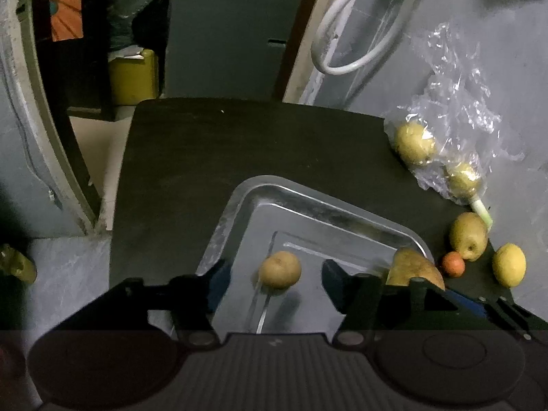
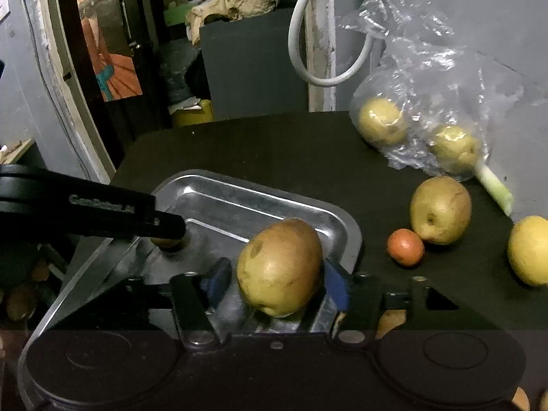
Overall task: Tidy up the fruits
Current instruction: 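Carry both fruits over the metal tray and open both tools to drop them, then lift both tools away from the tray toward the remaining fruits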
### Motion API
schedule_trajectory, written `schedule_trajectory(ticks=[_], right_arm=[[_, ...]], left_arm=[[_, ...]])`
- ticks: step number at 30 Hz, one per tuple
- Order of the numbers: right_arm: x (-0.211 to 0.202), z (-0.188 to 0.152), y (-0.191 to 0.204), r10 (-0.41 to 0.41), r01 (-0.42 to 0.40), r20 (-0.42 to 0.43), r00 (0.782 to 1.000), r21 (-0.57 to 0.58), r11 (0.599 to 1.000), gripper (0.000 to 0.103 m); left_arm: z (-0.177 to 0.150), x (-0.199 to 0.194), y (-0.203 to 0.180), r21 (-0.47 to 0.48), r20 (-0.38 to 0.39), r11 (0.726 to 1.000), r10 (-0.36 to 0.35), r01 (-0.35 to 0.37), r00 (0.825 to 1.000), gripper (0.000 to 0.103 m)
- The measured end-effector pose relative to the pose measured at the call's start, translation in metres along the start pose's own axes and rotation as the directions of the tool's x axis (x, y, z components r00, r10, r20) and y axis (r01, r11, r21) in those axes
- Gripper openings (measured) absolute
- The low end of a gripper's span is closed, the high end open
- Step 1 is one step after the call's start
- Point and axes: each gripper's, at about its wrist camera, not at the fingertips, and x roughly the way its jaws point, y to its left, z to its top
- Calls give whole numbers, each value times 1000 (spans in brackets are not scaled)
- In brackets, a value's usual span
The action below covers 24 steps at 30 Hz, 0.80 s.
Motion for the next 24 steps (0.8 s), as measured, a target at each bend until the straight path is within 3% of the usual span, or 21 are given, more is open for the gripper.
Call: schedule_trajectory(ticks=[8, 15, 24], right_arm=[[-40, -11, -1, -6, 6, 65, 998, 0, 1000, 93], [-82, -24, 1, -43, 41, 130, 991, 18, 999, 102], [-138, -47, 7, -93, 88, 196, 976, 38, 995, 102]], left_arm=[[-11, -36, 1, -44, 63, 999, -10, 13, 998, 99], [-25, -69, 2, -69, 97, 997, -9, 15, 995, 102], [-54, -113, 3, -34, 130, 999, -26, 30, 991, 102]])
